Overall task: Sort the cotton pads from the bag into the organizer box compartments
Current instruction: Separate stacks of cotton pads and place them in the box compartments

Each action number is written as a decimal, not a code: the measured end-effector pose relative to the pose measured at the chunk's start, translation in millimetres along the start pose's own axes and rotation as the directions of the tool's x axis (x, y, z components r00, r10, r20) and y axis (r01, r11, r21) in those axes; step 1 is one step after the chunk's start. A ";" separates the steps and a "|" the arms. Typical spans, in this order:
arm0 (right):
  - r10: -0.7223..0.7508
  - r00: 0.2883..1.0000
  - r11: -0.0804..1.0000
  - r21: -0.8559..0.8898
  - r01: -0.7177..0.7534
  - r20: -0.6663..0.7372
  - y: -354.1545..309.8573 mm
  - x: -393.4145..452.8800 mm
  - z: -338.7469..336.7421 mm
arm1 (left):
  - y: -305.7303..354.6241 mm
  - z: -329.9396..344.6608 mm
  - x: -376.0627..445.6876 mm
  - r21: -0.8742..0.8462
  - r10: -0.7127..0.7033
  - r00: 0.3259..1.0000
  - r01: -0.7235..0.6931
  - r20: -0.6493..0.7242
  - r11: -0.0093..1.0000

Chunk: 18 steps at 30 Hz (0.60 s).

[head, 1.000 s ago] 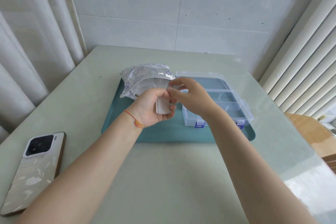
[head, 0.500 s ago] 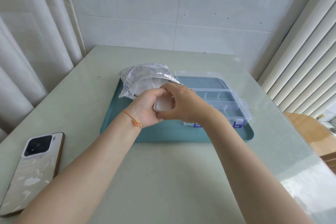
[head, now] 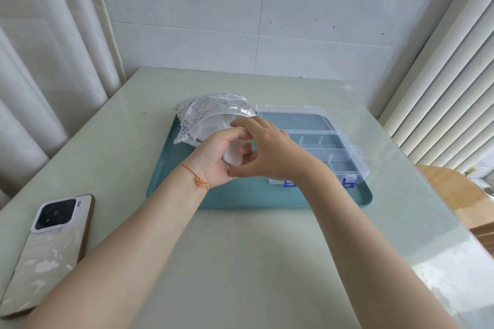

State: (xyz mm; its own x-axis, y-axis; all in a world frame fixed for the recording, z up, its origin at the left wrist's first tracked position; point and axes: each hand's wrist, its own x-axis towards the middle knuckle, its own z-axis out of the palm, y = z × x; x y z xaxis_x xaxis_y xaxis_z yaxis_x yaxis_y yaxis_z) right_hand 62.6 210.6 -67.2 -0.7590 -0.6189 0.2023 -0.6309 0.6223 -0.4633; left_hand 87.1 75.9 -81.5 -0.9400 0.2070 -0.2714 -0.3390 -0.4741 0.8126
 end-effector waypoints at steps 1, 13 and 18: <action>-0.014 1.000 1.000 0.015 0.014 -0.012 0.1 0.4 0.4 | 0.0 0.8 -0.9 0.006 -0.002 1.000 0.002 0.002 1.000; 0.020 1.000 0.997 -0.071 -0.021 -0.016 -0.1 0.6 -1.4 | 0.0 1.3 -0.8 -0.083 -0.035 0.999 0.036 0.011 0.996; 0.054 0.998 0.998 -0.029 -0.053 0.035 1.7 0.9 -7.1 | -2.3 0.6 1.3 0.006 -0.041 0.999 0.041 0.005 0.999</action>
State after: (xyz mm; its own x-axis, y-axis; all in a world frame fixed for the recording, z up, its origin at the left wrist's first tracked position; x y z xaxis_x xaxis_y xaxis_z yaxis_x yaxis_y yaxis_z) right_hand 59.6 214.5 -61.7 -0.7861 -0.6005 0.1467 -0.5940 0.6681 -0.4482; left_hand 86.6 77.8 -83.4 -0.9250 0.2308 -0.3019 -0.3771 -0.4603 0.8037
